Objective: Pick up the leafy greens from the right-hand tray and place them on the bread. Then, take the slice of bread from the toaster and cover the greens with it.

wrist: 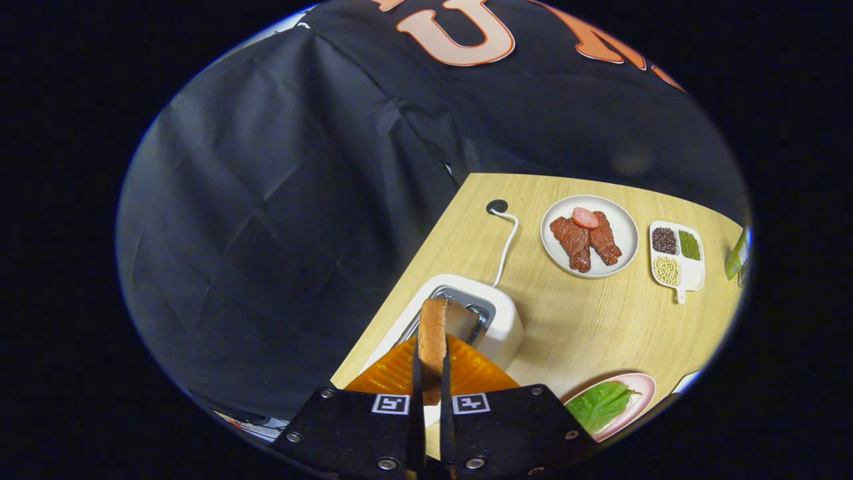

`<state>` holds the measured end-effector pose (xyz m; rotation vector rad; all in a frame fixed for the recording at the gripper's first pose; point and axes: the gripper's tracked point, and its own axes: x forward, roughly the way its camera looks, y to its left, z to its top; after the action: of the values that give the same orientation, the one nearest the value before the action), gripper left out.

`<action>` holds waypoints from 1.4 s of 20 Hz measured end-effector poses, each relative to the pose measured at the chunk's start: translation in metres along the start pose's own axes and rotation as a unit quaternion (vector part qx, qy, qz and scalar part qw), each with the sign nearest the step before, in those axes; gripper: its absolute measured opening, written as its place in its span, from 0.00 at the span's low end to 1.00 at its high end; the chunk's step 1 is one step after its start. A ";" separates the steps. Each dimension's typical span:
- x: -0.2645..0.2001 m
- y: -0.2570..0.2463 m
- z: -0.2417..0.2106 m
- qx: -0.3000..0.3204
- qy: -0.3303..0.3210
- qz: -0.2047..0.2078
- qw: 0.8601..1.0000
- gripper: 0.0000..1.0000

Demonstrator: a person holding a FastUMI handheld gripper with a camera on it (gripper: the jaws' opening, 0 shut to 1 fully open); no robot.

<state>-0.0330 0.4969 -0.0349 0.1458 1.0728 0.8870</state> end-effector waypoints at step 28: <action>-0.119 -0.139 -0.094 0.134 -0.069 0.041 0.988 0.09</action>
<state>-0.0534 0.2949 -0.0692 0.4713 1.0587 0.7919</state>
